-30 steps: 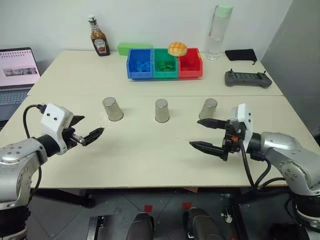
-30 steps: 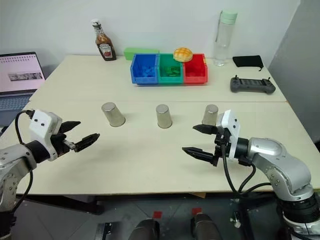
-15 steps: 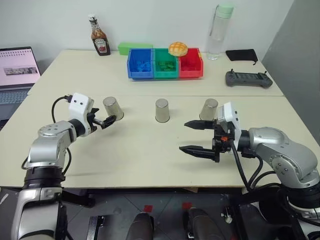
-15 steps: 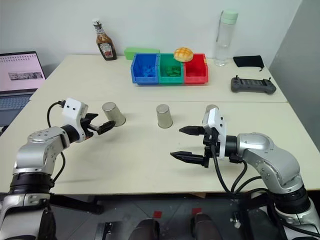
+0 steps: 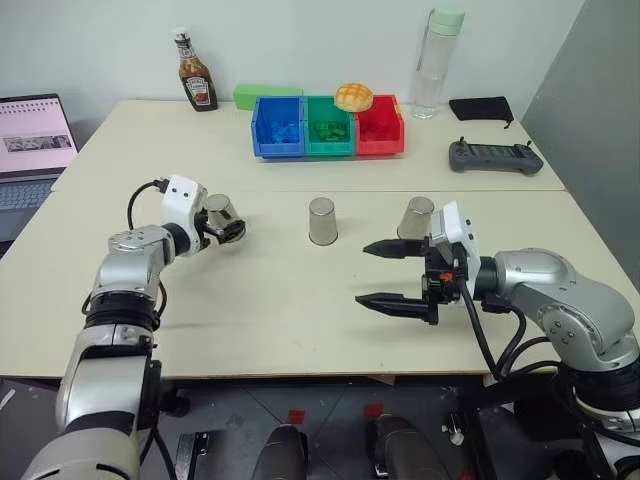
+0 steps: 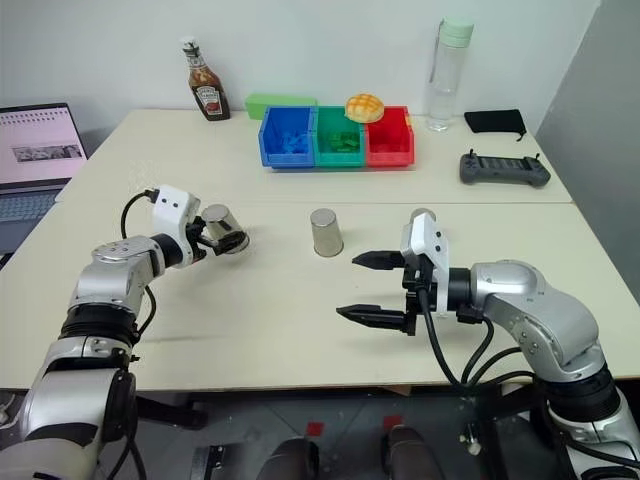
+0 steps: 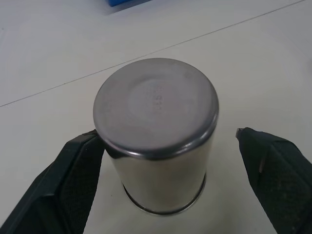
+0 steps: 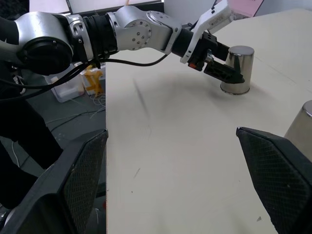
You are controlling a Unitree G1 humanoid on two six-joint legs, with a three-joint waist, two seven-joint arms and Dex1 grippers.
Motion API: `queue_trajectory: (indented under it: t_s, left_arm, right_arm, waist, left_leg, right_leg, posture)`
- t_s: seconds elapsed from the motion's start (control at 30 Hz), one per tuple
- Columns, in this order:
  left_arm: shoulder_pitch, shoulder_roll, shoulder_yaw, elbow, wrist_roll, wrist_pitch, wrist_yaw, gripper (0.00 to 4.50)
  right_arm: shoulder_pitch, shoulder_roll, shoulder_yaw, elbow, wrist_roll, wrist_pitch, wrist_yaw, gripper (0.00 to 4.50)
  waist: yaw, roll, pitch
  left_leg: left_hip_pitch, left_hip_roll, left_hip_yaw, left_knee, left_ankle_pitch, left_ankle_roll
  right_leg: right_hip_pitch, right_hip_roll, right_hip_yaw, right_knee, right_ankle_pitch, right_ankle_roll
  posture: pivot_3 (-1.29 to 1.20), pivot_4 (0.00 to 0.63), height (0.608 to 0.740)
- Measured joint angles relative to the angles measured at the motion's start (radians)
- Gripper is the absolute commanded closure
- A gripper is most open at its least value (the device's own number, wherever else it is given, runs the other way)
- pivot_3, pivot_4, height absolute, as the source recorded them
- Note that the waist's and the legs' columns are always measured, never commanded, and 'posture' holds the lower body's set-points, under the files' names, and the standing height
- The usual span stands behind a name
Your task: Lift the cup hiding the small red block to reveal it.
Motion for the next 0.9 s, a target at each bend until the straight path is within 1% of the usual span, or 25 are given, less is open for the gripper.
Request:
queue_trajectory:
  t_s: [0.1, 0.23, 0.3, 0.33, 0.43, 0.47, 0.5, 0.57, 0.7, 0.8, 0.9]
  left_arm:
    - [-0.051, -0.02, -0.003, 0.095, 0.027, -0.047, 0.021, 0.0]
    - [-0.068, -0.041, -0.012, 0.164, 0.047, -0.087, 0.015, 0.0]
    - [-0.074, -0.045, -0.012, 0.186, 0.048, -0.099, 0.01, 0.37]
    - [-0.081, -0.045, -0.011, 0.199, 0.049, -0.104, 0.009, 0.43]
    - [-0.097, -0.044, -0.009, 0.226, 0.05, -0.123, 0.013, 1.03]
    - [-0.102, -0.044, -0.005, 0.236, 0.05, -0.13, 0.018, 1.16]
    - [-0.105, -0.044, -0.001, 0.242, 0.05, -0.134, 0.021, 1.46]
    - [-0.106, -0.044, 0.001, 0.242, 0.05, -0.144, 0.02, 1.71]
    - [-0.106, -0.044, 0.018, 0.242, 0.045, -0.15, 0.007, 1.72]
    - [-0.105, -0.044, 0.052, 0.238, 0.016, -0.149, -0.024, 1.72]
    - [-0.098, -0.043, 0.081, 0.181, -0.023, -0.147, -0.076, 1.72]
  right_arm:
    - [-0.001, 0.0, 0.0, -0.005, 0.0, 0.004, 0.0, 0.03]
    - [-0.001, 0.0, 0.0, -0.008, 0.001, 0.014, 0.0, 0.03]
    - [-0.001, 0.0, 0.0, -0.009, 0.001, 0.02, -0.001, 0.0]
    - [-0.001, 0.0, 0.0, -0.01, 0.001, 0.021, -0.001, 0.0]
    - [-0.001, 0.0, 0.0, -0.015, 0.001, 0.022, -0.002, 0.0]
    - [-0.001, 0.0, 0.0, -0.015, 0.001, 0.022, -0.002, 0.0]
    - [-0.001, 0.0, 0.0, -0.015, 0.001, 0.022, -0.002, 0.0]
    - [-0.001, 0.001, 0.0, -0.015, 0.001, 0.022, -0.003, 0.0]
    - [0.0, 0.006, 0.0, -0.015, 0.0, 0.021, -0.005, 0.0]
    - [0.002, 0.006, 0.0, -0.015, 0.0, 0.02, -0.005, 0.0]
    - [0.008, 0.007, 0.0, -0.015, 0.0, 0.019, -0.004, 0.0]
  waist:
    - [0.0, 0.0, 0.0]
    - [-0.001, 0.0, 0.0]
    - [-0.001, 0.0, 0.0]
    - [0.0, 0.0, 0.0]
    - [0.0, 0.0, 0.0]
    - [0.0, 0.0, 0.0]
    - [0.0, 0.0, 0.0]
    - [0.0, 0.0, 0.0]
    - [0.0, 0.0, 0.0]
    - [0.0, 0.0, 0.0]
    - [0.0, 0.0, 0.0]
  left_leg:
    - [0.0, 0.0, 0.0, 0.0, 0.0, 0.0]
    - [0.0, 0.0, 0.0, 0.0, 0.0, 0.0]
    - [0.0, 0.0, 0.0, 0.0, 0.0, 0.0]
    - [0.0, 0.0, -0.001, 0.0, 0.0, 0.0]
    - [0.0, 0.0, -0.001, 0.0, 0.0, 0.0]
    - [0.0, 0.0, -0.001, 0.0, 0.0, 0.0]
    - [0.0, 0.0, -0.001, 0.0, 0.0, 0.0]
    - [0.0, 0.0, -0.001, 0.0, 0.0, 0.0]
    - [0.0, 0.0, -0.001, 0.0, 0.0, 0.0]
    - [0.0, 0.0, -0.001, 0.0, 0.0, 0.0]
    - [-0.001, 0.0, -0.001, 0.0, 0.0, 0.0]
  right_leg:
    - [0.0, 0.0, 0.0, 0.0, 0.0, 0.0]
    - [0.0, 0.0, 0.0, 0.0, 0.0, 0.0]
    - [0.0, 0.0, 0.0, 0.0, 0.0, 0.0]
    - [0.0, 0.0, -0.001, 0.0, 0.0, 0.0]
    - [0.0, 0.0, -0.001, 0.0, 0.0, 0.0]
    - [0.0, 0.0, 0.0, 0.0, 0.0, 0.0]
    - [0.0, 0.0, -0.001, 0.0, 0.0, 0.0]
    - [0.0, 0.0, -0.001, 0.0, 0.0, 0.0]
    - [0.0, 0.0, -0.001, 0.0, 0.0, 0.0]
    - [0.0, 0.0, -0.001, 0.0, 0.0, 0.0]
    - [0.0, 0.0, -0.001, 0.0, 0.0, 0.0]
  posture:
    - [0.0, 0.15, 0.74]
    - [0.0, 0.15, 0.74]
    - [0.0, 0.15, 0.74]
    - [0.0, 0.15, 0.74]
    - [0.0, 0.15, 0.74]
    - [0.0, 0.15, 0.74]
    - [0.0, 0.15, 0.74]
    - [0.0, 0.15, 0.74]
    - [0.0, 0.15, 0.74]
    - [0.0, 0.15, 0.74]
    - [0.0, 0.15, 0.74]
